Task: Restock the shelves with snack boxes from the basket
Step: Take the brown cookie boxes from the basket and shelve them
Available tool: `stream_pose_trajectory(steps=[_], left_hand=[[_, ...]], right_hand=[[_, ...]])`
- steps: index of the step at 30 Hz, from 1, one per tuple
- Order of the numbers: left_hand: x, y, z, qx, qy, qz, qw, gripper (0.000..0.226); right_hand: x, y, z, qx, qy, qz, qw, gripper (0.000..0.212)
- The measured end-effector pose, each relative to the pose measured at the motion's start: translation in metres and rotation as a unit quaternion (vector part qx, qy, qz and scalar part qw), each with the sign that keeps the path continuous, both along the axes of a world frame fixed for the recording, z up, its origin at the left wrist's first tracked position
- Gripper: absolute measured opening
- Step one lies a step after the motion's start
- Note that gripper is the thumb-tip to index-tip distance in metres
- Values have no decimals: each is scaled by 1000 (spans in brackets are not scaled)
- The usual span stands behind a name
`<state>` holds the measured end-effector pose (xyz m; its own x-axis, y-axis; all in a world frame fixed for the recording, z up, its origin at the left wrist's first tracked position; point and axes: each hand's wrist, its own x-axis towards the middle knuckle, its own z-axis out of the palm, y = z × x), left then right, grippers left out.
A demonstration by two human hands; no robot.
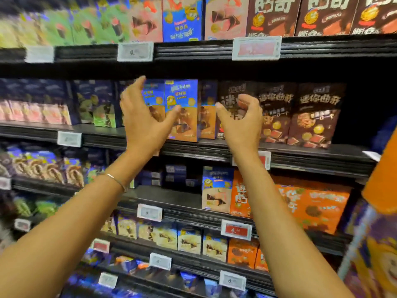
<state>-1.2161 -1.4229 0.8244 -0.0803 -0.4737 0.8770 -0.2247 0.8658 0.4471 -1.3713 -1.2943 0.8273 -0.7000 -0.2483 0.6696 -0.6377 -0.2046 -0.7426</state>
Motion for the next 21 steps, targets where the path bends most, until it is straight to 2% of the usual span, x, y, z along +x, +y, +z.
stream_pose_trajectory(steps=[4,7,9,12,16,21], left_hand=[[28,-53,-5,135,-15,-38,990,120],[35,-84,-4,248,-32,-120,961,143],[37,-100,-3,301,-61,-166,937,149],[33,-115,-5,321,-115,-180,923,150],[24,-127,-6,315,-141,-172,923,144],[13,-136,-7,307,-148,-148,928,143]], right_hand=[[23,-32,-10,61,-12,16,998,74],[34,-51,-14,91,-15,-8,996,80],[39,-60,-14,95,-17,-45,994,89],[42,-68,-11,95,-44,-85,991,97],[39,-73,-10,100,-33,-104,989,82],[34,-77,-13,84,-27,-124,988,76]])
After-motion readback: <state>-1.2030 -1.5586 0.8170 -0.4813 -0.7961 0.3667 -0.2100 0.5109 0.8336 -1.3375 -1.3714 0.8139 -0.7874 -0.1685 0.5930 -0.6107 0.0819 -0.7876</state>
